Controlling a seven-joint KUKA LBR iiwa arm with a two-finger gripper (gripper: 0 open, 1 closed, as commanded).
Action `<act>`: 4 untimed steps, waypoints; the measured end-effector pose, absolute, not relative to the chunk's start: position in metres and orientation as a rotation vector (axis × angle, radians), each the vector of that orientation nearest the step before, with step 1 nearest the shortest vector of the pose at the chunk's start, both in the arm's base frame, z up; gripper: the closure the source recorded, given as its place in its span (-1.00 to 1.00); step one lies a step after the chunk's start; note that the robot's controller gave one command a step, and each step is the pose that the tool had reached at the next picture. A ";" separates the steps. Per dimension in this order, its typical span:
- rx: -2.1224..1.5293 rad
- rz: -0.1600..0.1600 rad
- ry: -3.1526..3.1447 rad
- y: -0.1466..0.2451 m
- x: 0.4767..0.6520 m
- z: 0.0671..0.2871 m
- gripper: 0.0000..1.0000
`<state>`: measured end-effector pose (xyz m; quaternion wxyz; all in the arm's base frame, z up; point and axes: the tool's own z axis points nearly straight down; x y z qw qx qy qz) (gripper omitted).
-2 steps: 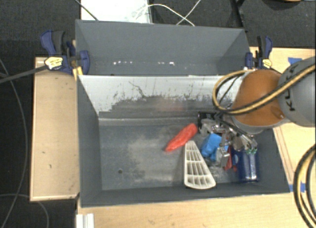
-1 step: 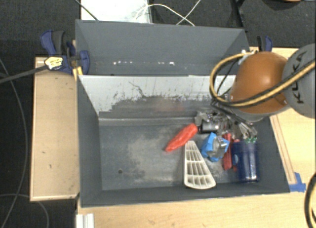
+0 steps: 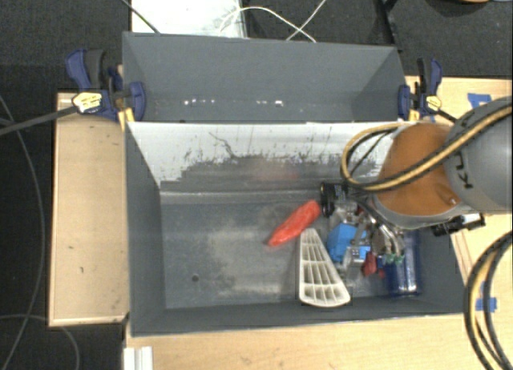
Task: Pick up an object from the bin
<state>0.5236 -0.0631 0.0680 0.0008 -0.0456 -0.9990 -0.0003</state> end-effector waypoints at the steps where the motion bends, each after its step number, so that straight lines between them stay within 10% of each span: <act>1: 0.698 0.009 -3.094 -0.056 0.534 0.090 -1.00; 2: 0.475 0.002 -3.122 -0.057 0.526 0.178 -1.00; 3: 0.660 0.003 -3.099 -0.061 0.541 0.077 -1.00; 4: 0.934 0.005 -3.035 -0.096 0.542 0.119 -1.00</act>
Offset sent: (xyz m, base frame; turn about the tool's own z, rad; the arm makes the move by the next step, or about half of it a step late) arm -0.0032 0.0065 0.1641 -0.1178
